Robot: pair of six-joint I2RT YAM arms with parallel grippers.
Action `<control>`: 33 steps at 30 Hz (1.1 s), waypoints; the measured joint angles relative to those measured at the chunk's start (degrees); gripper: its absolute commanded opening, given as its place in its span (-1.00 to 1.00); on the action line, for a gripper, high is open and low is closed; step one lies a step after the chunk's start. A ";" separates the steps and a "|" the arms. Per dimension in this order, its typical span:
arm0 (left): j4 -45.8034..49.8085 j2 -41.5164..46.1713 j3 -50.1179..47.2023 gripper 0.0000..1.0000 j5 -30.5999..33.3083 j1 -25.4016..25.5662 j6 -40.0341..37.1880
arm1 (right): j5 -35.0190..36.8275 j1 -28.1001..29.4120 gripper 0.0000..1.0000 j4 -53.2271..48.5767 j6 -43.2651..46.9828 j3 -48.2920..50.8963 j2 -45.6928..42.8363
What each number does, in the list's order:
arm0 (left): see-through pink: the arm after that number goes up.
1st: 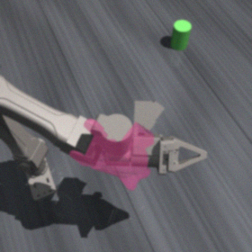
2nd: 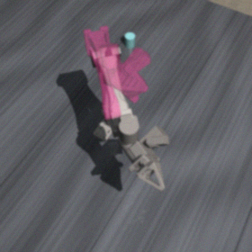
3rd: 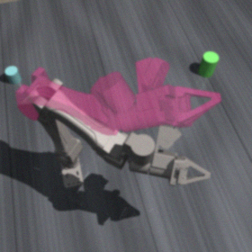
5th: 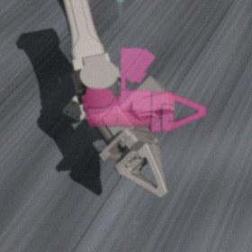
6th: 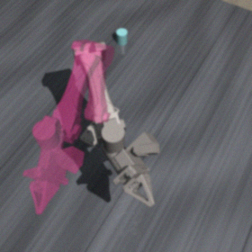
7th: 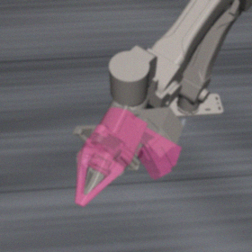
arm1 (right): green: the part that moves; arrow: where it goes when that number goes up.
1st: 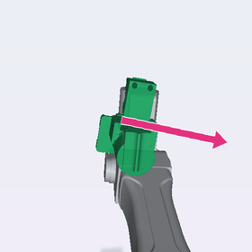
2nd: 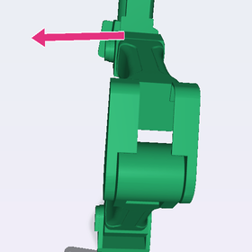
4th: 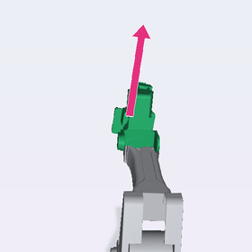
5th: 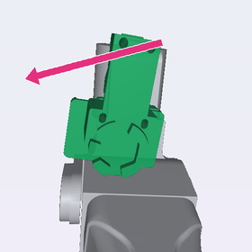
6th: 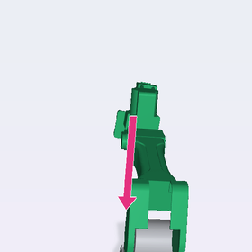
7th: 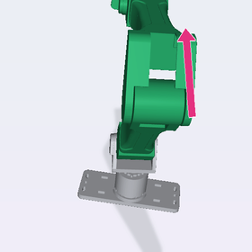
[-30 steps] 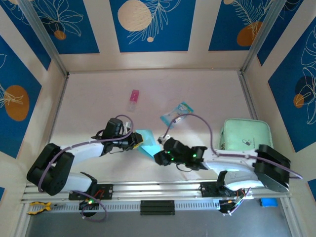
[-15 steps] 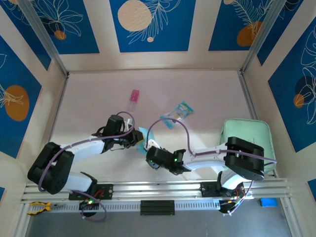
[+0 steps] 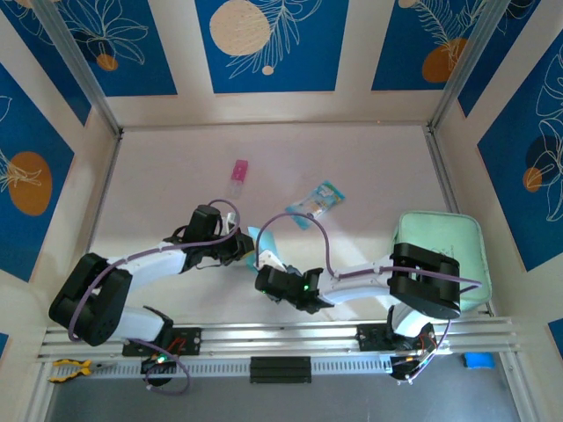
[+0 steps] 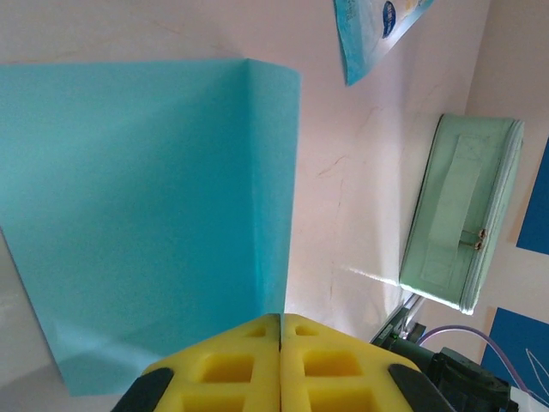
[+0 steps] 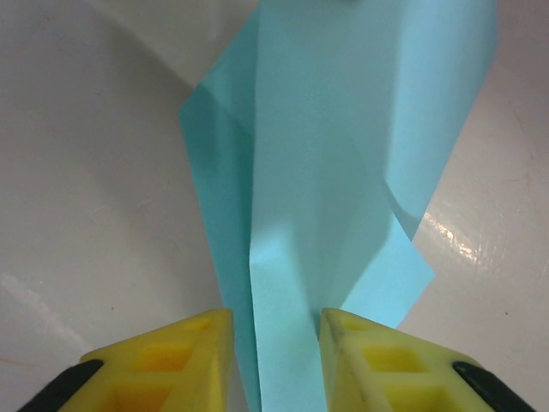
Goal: Fold a paper plane with a square sheet of paper (pick it up from the middle)
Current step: Perform the fourth fold on the wing at the bottom-center of the table.
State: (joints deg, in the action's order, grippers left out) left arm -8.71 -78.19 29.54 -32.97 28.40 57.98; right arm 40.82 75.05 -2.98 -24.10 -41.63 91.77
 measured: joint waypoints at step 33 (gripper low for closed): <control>0.72 0.00 0.85 -0.86 0.02 0.00 0.00 | 3.98 0.00 -0.29 2.75 -0.44 3.15 -1.33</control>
State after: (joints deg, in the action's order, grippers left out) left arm -7.99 -78.19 30.39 -32.95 28.40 57.98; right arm 44.80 75.05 -0.23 -24.53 -38.48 90.43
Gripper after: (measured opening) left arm 0.069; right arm 0.352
